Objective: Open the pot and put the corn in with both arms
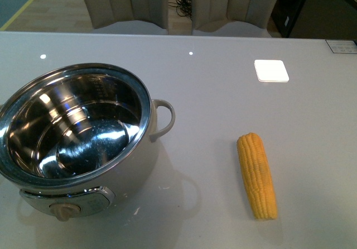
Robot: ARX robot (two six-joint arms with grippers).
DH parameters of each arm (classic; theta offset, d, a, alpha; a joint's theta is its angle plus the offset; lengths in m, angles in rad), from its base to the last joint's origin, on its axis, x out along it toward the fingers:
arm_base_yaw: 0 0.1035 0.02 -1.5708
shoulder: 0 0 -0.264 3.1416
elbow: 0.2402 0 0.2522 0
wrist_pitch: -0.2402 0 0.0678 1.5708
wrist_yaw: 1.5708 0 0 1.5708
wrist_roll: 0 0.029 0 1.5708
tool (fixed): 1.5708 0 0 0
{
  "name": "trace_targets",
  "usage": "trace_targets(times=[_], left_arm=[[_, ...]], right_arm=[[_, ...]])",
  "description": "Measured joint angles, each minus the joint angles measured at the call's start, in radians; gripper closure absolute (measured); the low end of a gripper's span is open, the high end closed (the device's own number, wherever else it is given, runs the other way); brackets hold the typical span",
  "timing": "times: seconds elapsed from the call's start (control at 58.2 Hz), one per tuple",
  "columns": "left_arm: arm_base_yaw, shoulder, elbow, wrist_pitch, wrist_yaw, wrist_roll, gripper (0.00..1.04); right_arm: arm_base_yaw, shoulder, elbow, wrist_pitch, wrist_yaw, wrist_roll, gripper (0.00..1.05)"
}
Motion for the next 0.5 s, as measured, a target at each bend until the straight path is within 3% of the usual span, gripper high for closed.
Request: trace_targets(times=[0.103,0.206,0.378,0.498], left_arm=[[0.000,0.000,0.000,0.000,0.000,0.000,0.07],[0.000,0.000,0.000,0.000,0.000,0.000,0.07],[0.000,0.000,0.000,0.000,0.000,0.000,0.07],[0.000,0.000,0.000,0.000,0.000,0.000,0.07]], right_arm=[[0.050,0.166,0.008,0.135,0.029,0.000,0.09],[0.134,0.462,0.057,0.370,0.055,0.006,0.09],[0.240,0.792,0.130,0.573,0.100,0.003,0.09],[0.264,0.995,0.188,0.644,0.128,-0.005,0.09]])
